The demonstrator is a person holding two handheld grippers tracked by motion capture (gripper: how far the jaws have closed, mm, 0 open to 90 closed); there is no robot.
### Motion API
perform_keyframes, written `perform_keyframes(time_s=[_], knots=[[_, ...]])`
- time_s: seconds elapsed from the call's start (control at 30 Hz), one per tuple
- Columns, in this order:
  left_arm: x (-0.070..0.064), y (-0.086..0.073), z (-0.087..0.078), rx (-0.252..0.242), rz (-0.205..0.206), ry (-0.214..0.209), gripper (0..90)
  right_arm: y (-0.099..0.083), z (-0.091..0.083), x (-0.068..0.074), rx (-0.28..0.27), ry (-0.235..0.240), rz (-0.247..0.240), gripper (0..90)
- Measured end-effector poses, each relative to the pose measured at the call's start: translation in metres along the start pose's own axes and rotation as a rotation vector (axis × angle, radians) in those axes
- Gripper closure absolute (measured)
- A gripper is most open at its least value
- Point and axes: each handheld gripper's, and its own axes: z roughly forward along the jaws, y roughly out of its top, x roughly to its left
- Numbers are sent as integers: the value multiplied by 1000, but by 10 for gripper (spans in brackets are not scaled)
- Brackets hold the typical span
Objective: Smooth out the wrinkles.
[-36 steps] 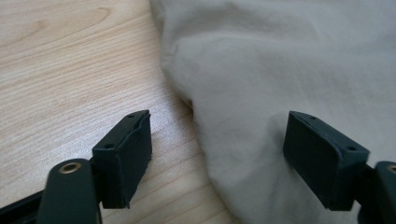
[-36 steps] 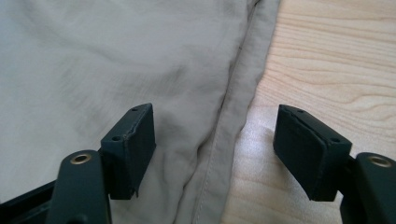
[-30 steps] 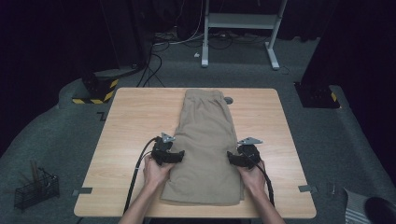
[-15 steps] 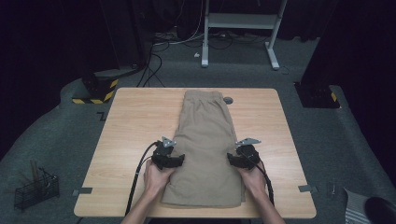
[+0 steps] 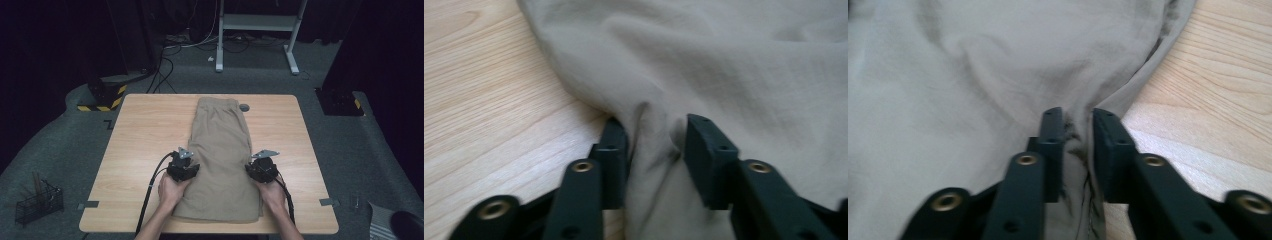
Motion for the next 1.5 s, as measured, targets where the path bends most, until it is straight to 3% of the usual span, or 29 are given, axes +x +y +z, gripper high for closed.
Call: perform_keyframes(time_s=[0.13,0.4,0.57,0.7,0.93,1.07,1.13,1.5], knots=[[-1,1,2,-5,1,-26,734,0,0,1,-1,12,-8,845],[5,-2,3,-32,-4,-93,819,0,0,3,-2,13,-35,868],[13,0,-2,-40,8,-129,828,1,0,0,-17,22,-42,872],[15,1,-11,-73,-9,-154,829,-3,-6,3,-38,26,-59,873],[21,1,-21,-78,-17,-186,831,3,-22,2,-102,51,-49,874],[25,2,-27,-133,-48,-203,834,4,-24,4,-117,67,-52,875],[26,3,-30,-158,-59,-219,835,6,-23,3,-126,101,-25,875],[29,6,-49,-193,-45,-227,836,9,-38,6,-201,115,-33,876]])
